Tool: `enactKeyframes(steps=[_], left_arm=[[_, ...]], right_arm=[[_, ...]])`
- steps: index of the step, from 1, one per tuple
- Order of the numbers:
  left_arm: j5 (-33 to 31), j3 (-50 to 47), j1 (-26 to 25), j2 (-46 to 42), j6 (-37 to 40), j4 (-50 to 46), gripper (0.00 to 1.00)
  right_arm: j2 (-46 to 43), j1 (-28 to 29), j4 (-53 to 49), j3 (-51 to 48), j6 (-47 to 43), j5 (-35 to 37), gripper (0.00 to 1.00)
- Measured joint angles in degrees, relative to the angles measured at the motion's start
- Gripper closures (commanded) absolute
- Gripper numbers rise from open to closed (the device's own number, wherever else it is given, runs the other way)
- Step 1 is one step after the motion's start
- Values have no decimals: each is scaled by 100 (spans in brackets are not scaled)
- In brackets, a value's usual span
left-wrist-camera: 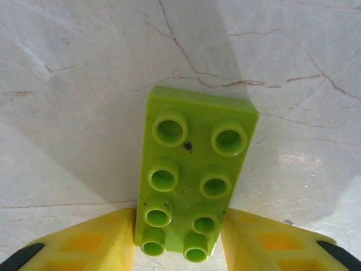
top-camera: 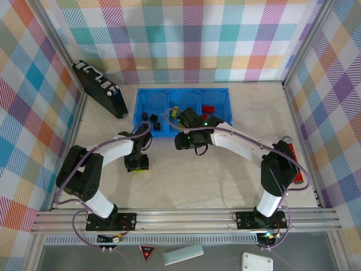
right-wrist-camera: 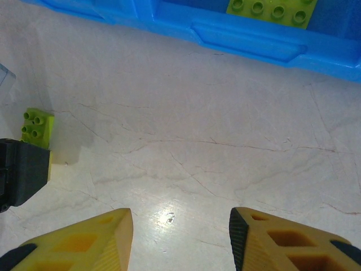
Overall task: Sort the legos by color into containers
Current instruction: Pick up the lego from the middle-left of the table.
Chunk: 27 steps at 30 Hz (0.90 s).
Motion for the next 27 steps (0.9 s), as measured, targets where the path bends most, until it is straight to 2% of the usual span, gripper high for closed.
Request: enactKeyframes(steps=[8,20,27], left_arm=[[26,0,0,-2,15,11,62],[37,17,0,-164,15,-24,63],[44,365,-15,-291,13,-98,64]], right_arm=[[0,0,0,0,22,-15,50],[0,0,0,0,22,-13,52],[-4,0,7,-52,22,81,52]])
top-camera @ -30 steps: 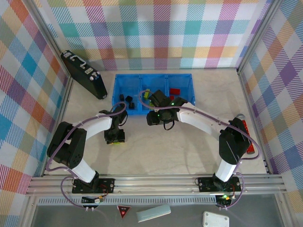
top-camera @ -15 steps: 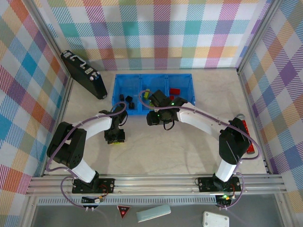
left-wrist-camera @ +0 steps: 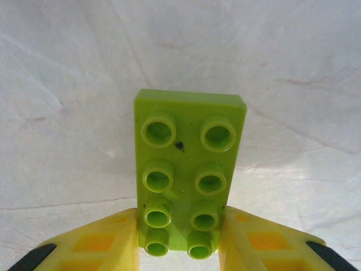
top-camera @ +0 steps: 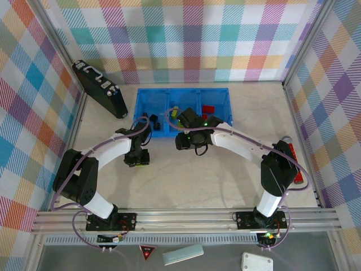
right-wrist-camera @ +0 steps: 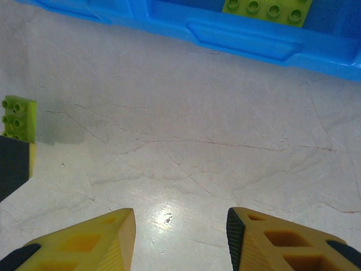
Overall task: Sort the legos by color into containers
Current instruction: Pick up the lego from the middle-left of the table, then place the lego in the container.
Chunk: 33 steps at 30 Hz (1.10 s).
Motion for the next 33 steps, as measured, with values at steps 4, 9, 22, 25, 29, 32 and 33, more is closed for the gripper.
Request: enactKeyframes(steps=[4,9,22,25,29,32,33], left_arm=[[4,378,-103,-2,0,-129,64],[59,918,-240,0,0,-260,64],[240,2734,-693,767,0,-446,64],[304,3211,-756,1027,2,-450,65],[402,3862,-789,1427,24,-435,65],[481,4395,-811,1803,92,-422,65],[494,4548,-817,1919,114,-413,65]], right_arm=[[-127,-68,4,-280,0,94,52],[-463,-319,-9,-732,22,157,52],[-1600,-1071,-96,-1668,129,291,52],[-1805,-1121,-142,-1759,133,339,52],[-2026,-1156,-173,-1891,151,380,52],[-2149,-1167,-225,-1980,168,398,52],[-2181,-1180,-243,-2000,173,409,52]])
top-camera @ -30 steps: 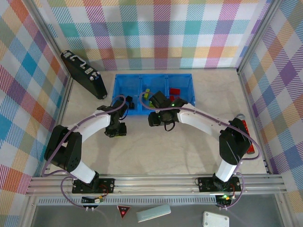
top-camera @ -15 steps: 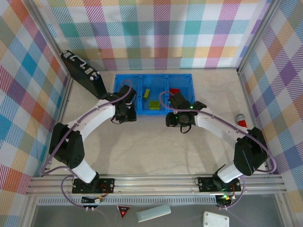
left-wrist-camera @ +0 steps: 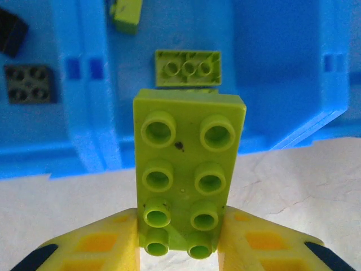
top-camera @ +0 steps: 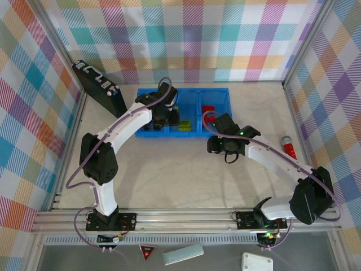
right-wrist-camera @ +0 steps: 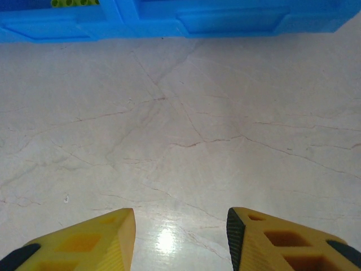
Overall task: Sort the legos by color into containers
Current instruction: Place the lego in the container.
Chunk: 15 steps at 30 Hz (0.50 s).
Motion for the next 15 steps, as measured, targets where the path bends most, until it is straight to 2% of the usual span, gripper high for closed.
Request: enactKeyframes(steps=[15], left_arm=[[-170,2406,24,2017,452,-37,66]], right_arm=[[-581,-52,-256,-118,105,258,51]])
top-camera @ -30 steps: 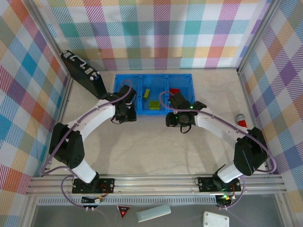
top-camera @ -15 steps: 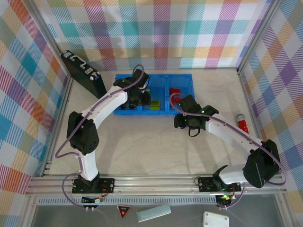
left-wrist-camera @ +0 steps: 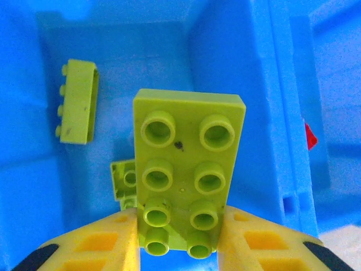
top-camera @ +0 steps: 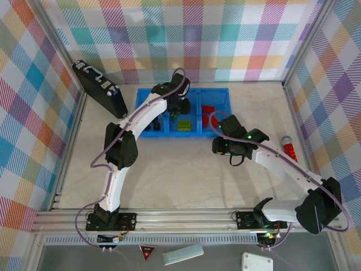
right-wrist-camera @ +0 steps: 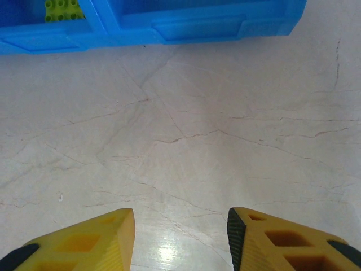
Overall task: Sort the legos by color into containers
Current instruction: Place the lego in the container.
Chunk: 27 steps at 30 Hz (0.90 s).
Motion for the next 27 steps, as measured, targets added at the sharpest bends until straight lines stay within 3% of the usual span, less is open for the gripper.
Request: enactKeyframes(steps=[9,27], left_arm=[[195,870,197,1217,168,52,65],[695,916,411,1550,170,345,53]], right_arm=[[-326,-37,-201,-98,22,111,51],[-518,-42,-321,-166,131,234,48]])
